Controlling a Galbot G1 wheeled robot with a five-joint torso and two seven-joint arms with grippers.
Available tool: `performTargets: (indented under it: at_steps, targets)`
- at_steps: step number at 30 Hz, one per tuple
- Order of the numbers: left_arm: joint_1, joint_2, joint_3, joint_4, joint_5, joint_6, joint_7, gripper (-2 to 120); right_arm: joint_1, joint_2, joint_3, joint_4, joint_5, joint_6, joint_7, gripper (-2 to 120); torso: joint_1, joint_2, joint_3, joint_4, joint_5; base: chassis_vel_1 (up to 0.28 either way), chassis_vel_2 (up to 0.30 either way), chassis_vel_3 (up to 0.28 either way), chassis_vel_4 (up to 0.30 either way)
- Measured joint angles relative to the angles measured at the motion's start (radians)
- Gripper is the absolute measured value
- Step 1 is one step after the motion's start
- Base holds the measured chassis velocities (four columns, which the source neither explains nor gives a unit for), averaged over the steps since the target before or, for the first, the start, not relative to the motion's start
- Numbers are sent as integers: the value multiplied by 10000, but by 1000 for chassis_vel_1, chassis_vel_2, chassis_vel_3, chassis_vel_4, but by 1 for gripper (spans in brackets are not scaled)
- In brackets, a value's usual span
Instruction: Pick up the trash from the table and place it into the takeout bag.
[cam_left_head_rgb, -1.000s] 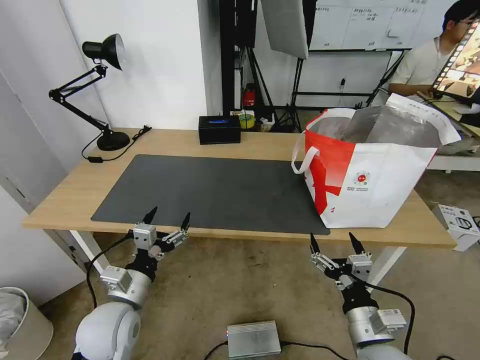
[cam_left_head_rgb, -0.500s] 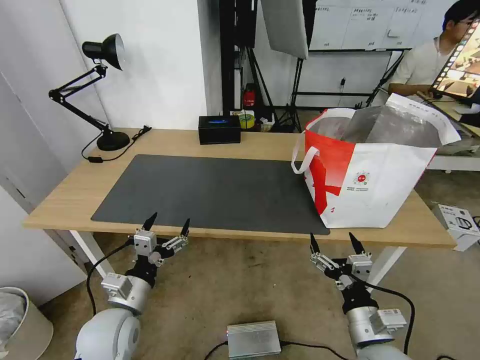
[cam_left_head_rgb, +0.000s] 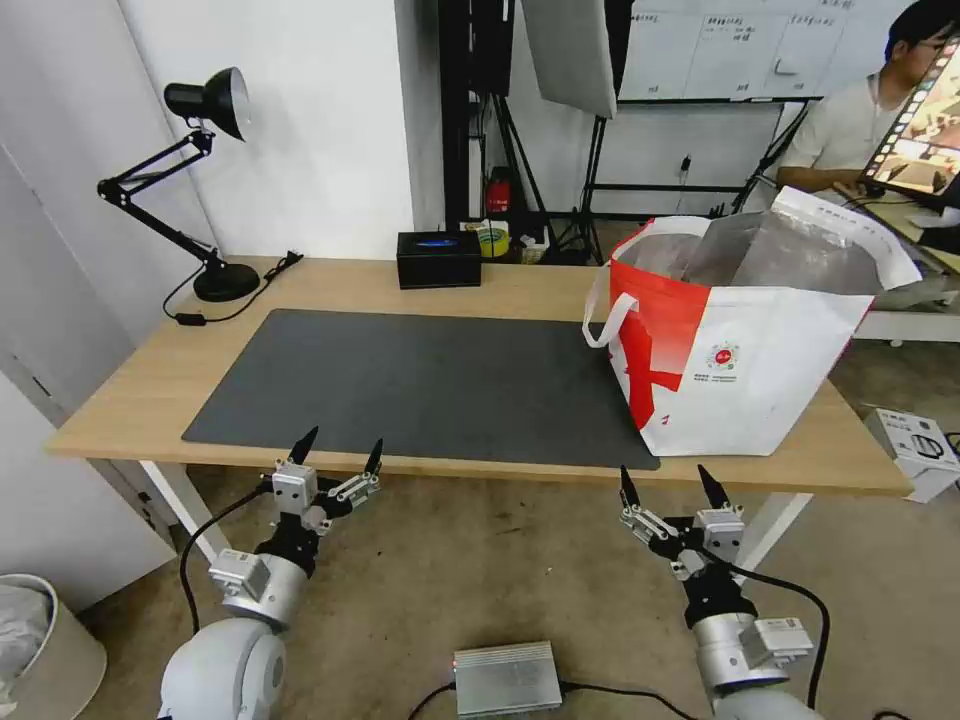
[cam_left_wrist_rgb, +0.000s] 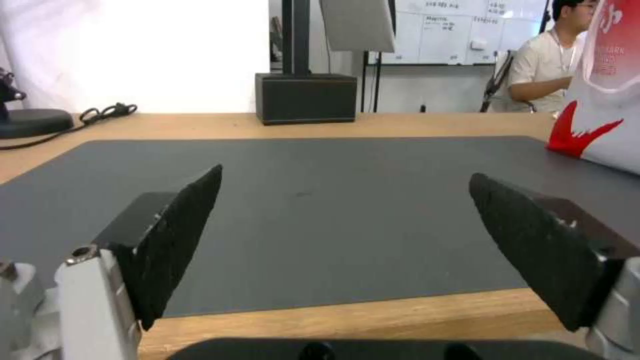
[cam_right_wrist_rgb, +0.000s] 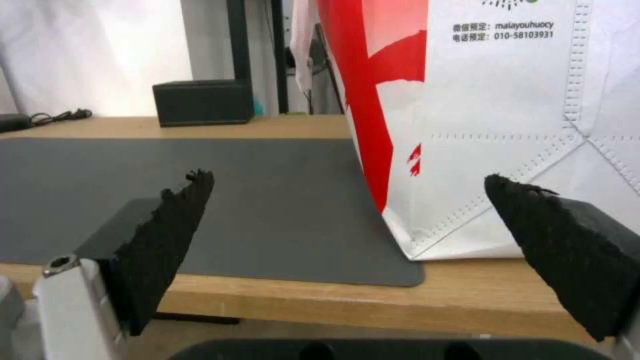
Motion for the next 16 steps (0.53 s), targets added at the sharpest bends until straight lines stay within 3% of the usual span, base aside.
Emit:
performTargets:
  at_steps: [16]
  targets:
    - [-6,8,2,0,0,15,0,100,0,0,0,0,0,0,0,100,0,0,0,0,0,0,0,0,0]
